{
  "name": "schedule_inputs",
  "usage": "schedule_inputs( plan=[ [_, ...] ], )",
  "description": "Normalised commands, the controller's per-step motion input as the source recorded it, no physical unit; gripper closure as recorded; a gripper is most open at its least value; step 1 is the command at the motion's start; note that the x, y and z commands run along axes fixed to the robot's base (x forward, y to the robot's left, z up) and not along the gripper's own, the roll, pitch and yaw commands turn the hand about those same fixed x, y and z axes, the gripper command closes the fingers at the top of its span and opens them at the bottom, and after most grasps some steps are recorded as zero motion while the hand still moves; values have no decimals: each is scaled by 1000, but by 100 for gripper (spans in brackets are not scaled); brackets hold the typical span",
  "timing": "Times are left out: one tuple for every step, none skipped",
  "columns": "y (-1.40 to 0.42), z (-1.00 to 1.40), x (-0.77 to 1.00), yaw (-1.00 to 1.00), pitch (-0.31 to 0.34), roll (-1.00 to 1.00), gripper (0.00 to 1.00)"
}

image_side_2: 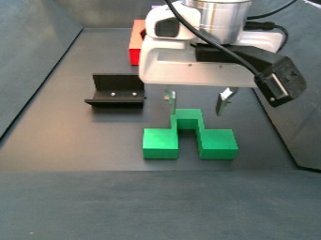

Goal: Pick up the green object. Move up. Place the green object on the fixture. Regrasp the green object. Move to above the board. Insert the green object.
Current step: Pick up the green object.

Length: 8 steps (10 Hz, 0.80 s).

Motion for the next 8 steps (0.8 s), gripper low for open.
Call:
schedule_inputs(
  plan=[
    [114,-29,294,63,-409,-293,0],
    [0,-280,-66,20,-260,-199,0],
    [0,-349,-346,-3,-199,-184,0],
    [0,-269,-109,0,-263,-240,0],
    [0,-129,160,0,-380,-291,0],
    [0,-29,409,0,-434,-291,0],
    [20,-109,423,0,-426,-280,0],
    [34,-120,411,0,-420,-277,0]
  ],
)
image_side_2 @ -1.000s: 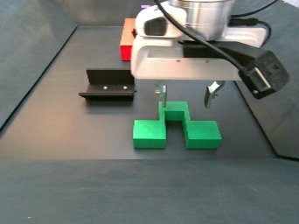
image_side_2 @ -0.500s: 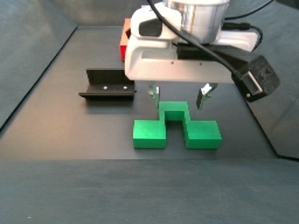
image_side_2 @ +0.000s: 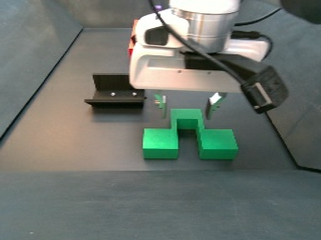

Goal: Pick up the green object. Move up. Place the green object on the fixture. Regrasp the green object. Move to above the board. Insert the green object.
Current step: Pick up the green object.

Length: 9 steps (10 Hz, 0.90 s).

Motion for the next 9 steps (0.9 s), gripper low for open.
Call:
schedule_inputs(
  plan=[
    [0,-309,0,0,-204,-69,0],
    [0,-143,-286,-143,-139,-79,0],
    [0,-109,-243,-114,-166,-127,0],
    [-171,-211,-23,-43,-137,-31,0],
    [-191,-191,-6,-54,-119,-13,0],
    [-103,-151,0,-34,-110,-10,0],
    [17,-77,-23,0,-113,-34,0],
    [254,-49,-63,-29,-100,-20,0],
    [203,0,-23,-3,-87,-29,0]
  ],
)
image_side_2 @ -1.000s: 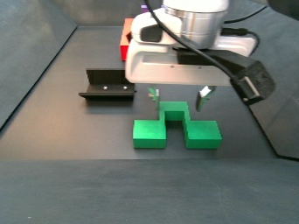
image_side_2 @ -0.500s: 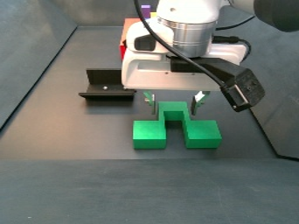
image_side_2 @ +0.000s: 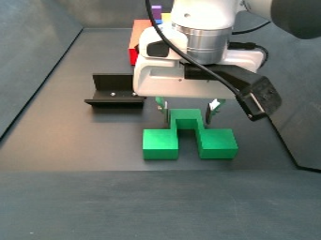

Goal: Pick up the green object. Move up. Place the green object on the fixture. Regrasp the green object. Move to above the board. Insert the green object.
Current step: Pick up the green object.

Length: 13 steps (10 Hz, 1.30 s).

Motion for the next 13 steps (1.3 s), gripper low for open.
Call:
schedule_inputs(
  plan=[
    [54,-23,0,0,-79,0,0],
    [0,-83,-37,0,-30,0,0],
    [0,-186,0,0,-60,0,0],
    [0,-89,0,0,-40,0,0],
    [0,0,0,0,-33,0,0],
    [-6,0,0,0,-16,0,0],
    [-80,-80,0,0,-33,4,0],
    [-14,0,0,0,-4,0,0],
    [0,0,0,0,0,9,0],
    [0,0,0,0,0,7,0],
    [0,0,0,0,0,0,0],
    [0,0,0,0,0,0,100],
    [0,0,0,0,0,0,100]
  ],
)
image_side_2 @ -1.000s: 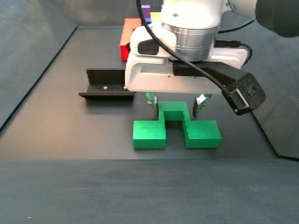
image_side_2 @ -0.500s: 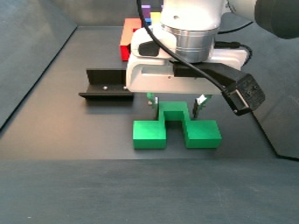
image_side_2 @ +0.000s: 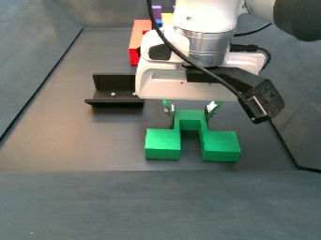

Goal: Pick up the green object. Move up. Place the green object on the fixture. Regrasp the green object. Move to above the board. Insert the green object.
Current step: Pick up the green object.

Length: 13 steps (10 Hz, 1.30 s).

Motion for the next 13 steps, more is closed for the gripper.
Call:
schedule_inputs(
  plan=[
    [0,0,0,0,0,0,100],
    [0,0,0,0,0,0,100],
    [0,0,0,0,0,0,100],
    [0,0,0,0,0,0,100],
    [0,0,0,0,0,0,100],
    [0,0,0,0,0,0,100],
    [0,0,0,0,0,0,100],
    [0,0,0,0,0,0,100],
    [0,0,0,0,0,0,100],
    [0,0,0,0,0,0,100],
    [0,0,0,0,0,0,100],
    [0,0,0,0,0,0,100],
    [0,0,0,0,0,0,100]
  ],
)
